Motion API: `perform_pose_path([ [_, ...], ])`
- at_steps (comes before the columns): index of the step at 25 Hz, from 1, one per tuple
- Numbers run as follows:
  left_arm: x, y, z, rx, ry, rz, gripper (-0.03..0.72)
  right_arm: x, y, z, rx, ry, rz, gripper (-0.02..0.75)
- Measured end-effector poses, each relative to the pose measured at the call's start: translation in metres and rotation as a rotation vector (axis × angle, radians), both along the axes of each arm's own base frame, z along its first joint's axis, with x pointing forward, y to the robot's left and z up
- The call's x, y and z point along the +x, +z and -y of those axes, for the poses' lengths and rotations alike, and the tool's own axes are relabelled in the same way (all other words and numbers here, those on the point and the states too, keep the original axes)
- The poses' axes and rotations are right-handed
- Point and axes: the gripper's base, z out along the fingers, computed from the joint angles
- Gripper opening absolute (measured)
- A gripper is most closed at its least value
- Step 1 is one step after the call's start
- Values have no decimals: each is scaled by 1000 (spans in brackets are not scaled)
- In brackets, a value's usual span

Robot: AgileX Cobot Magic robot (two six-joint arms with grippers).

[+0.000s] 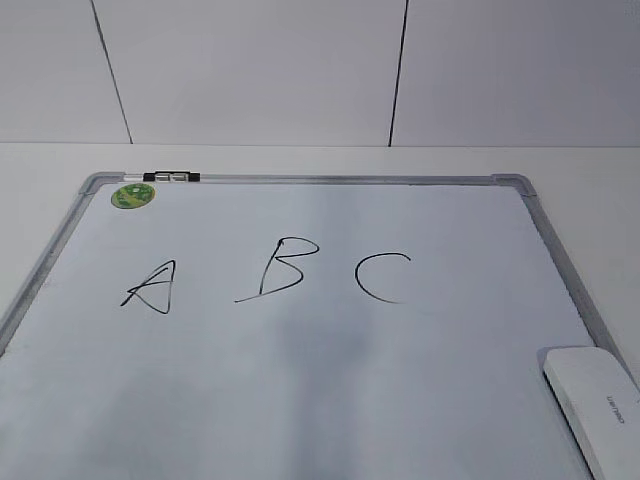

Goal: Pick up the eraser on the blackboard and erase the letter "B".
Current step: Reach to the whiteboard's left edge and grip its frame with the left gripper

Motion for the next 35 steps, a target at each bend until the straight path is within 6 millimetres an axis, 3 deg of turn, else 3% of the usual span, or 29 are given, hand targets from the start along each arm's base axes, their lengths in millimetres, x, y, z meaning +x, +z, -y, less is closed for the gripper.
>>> perform_pose_path([
  [35, 0, 0, 0, 0, 0, 0, 501, -1, 2, -4, -18, 56, 2, 558],
])
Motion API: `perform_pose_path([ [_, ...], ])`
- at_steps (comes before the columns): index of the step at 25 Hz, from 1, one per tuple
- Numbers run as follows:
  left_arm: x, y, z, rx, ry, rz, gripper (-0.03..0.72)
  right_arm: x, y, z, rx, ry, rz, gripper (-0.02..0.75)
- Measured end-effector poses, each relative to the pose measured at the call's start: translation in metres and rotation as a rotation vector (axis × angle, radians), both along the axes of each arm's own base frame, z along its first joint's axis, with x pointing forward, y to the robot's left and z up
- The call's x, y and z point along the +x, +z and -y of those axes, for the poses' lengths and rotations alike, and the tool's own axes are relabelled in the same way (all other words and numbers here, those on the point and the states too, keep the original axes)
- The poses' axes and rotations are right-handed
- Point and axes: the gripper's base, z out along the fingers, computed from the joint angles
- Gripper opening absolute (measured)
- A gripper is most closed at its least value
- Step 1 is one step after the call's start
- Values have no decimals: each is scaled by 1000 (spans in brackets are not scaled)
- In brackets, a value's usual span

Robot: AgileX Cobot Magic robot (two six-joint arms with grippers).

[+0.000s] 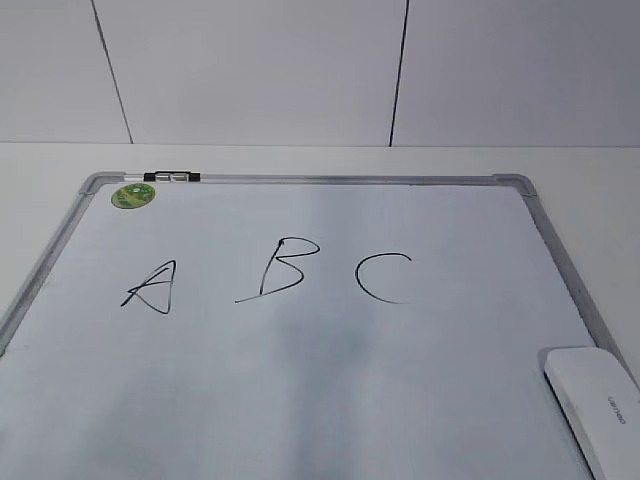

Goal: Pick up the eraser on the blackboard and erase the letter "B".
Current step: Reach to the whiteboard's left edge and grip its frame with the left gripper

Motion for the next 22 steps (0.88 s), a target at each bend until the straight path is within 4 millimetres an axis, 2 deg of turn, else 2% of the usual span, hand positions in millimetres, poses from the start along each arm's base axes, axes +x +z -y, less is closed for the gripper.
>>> perform_pose_path([
  [2, 0, 0, 0, 0, 0, 0, 498, 4, 7, -4, 1, 46, -11, 558],
  [9, 0, 1, 0, 1, 2, 6, 490, 41, 40, -9, 22, 106, -87, 559],
  [14, -3, 20, 0, 4, 3, 45, 490, 67, 55, -14, 48, 156, -217, 559],
  [18, 10, 38, -1, 4, 4, 0, 489, 88, 60, -22, 108, 220, -368, 559],
  [22, 33, 46, -1, -1, 11, -48, 489, 111, 51, -28, 166, 263, -517, 559],
])
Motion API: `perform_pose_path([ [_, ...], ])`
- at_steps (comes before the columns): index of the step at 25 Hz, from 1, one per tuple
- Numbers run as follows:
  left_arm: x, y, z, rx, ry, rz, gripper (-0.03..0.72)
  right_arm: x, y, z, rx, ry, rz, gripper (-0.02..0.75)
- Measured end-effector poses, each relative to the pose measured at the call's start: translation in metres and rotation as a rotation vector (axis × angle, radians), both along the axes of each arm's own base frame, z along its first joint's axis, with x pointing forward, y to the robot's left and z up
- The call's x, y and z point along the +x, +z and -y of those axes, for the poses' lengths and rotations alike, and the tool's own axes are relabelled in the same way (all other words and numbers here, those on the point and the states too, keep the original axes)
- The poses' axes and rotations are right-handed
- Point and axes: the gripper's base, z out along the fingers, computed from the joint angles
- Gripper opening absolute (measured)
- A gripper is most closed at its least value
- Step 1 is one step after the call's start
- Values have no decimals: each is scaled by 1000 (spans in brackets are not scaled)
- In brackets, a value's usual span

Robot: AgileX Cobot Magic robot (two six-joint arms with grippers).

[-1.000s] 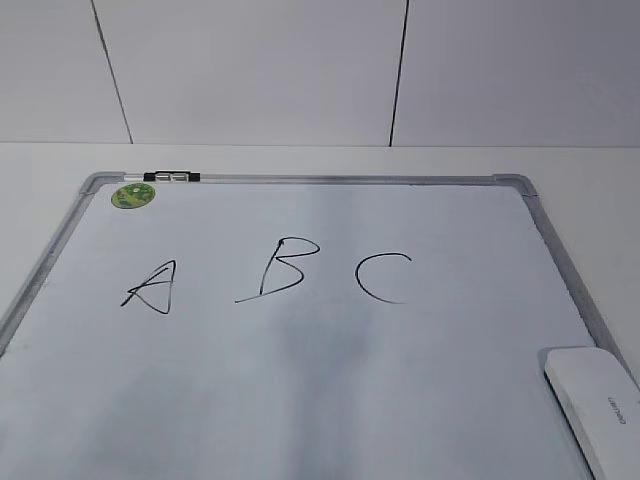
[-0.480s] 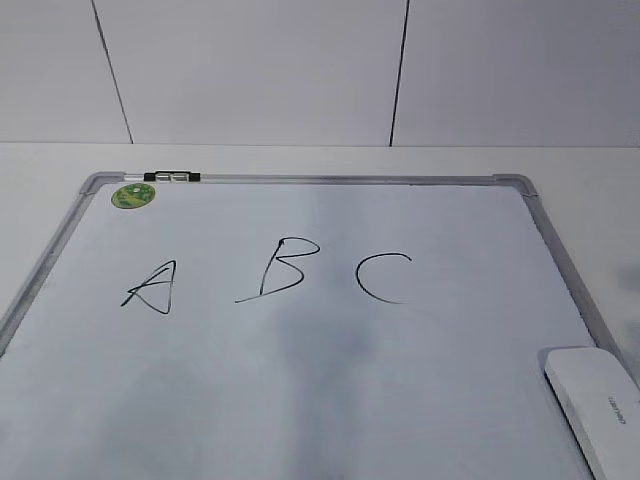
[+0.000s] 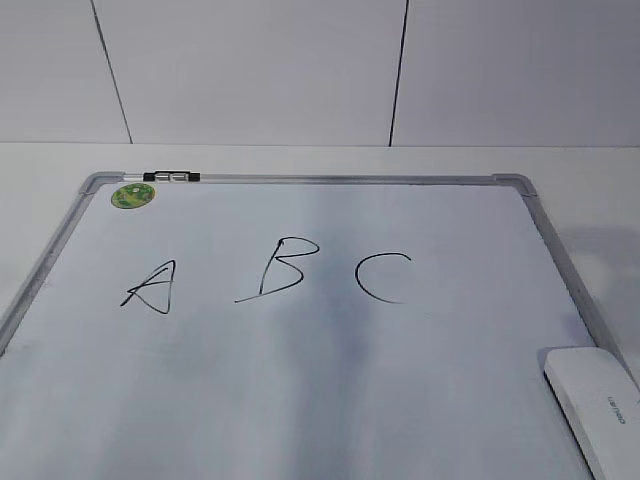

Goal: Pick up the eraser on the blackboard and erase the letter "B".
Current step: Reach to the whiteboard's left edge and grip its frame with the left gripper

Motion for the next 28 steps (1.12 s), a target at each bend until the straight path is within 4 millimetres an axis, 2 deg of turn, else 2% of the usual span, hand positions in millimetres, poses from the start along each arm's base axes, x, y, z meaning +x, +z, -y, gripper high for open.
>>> perform_pose_path([
  [6, 27, 0, 0, -14, 4, -65, 489, 28, -16, -4, 24, 42, -140, 619],
  [14, 58, -10, 2, -50, -2, -203, 508, 45, -25, -3, -12, 114, -155, 645],
  [19, 67, -13, 2, -55, -1, -239, 509, 50, -25, -3, -10, 104, -135, 631],
  [28, 76, -14, 1, -38, -11, -234, 509, 71, -45, -4, -3, 103, -251, 637],
])
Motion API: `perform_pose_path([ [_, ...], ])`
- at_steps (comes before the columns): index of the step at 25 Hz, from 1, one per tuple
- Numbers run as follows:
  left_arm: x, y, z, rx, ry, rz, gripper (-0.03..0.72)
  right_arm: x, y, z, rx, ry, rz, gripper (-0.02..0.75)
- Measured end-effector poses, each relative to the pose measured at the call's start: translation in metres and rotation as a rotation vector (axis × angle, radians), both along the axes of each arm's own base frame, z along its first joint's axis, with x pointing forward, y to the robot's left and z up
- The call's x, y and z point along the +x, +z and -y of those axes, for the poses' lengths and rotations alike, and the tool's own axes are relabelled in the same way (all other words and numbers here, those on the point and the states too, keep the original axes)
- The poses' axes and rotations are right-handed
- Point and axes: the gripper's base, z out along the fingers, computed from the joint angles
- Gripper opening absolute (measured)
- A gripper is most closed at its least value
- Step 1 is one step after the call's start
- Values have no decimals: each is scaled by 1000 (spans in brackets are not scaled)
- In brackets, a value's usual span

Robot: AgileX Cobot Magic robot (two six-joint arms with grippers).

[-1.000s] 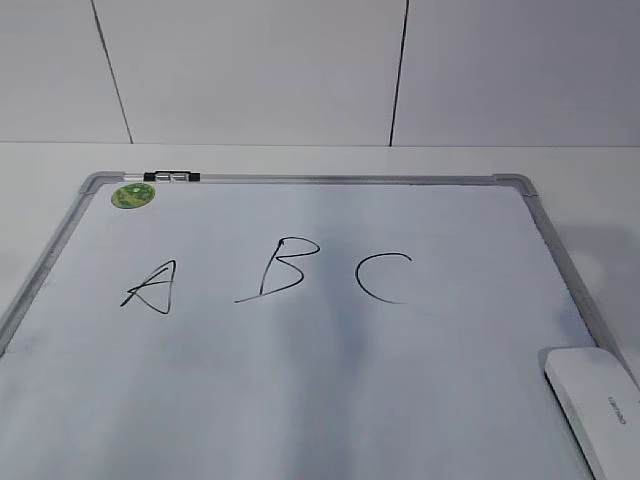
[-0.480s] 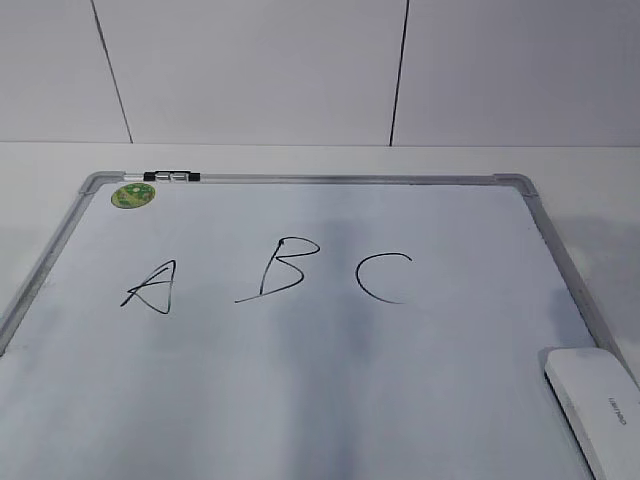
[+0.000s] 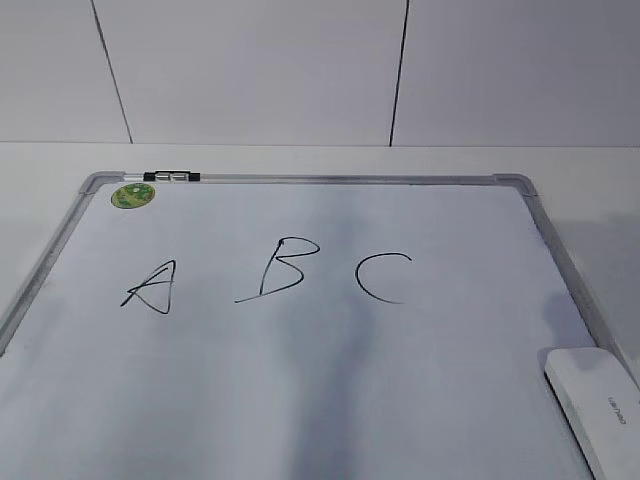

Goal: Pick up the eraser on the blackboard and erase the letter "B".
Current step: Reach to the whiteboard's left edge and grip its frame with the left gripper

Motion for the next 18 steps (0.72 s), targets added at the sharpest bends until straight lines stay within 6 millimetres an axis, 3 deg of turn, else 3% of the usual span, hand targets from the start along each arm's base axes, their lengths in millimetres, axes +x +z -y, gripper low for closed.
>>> perform_pose_path([
  [18, 0, 0, 0, 0, -2, 3, 509, 32, -39, -4, 46, -22, -190, 615],
])
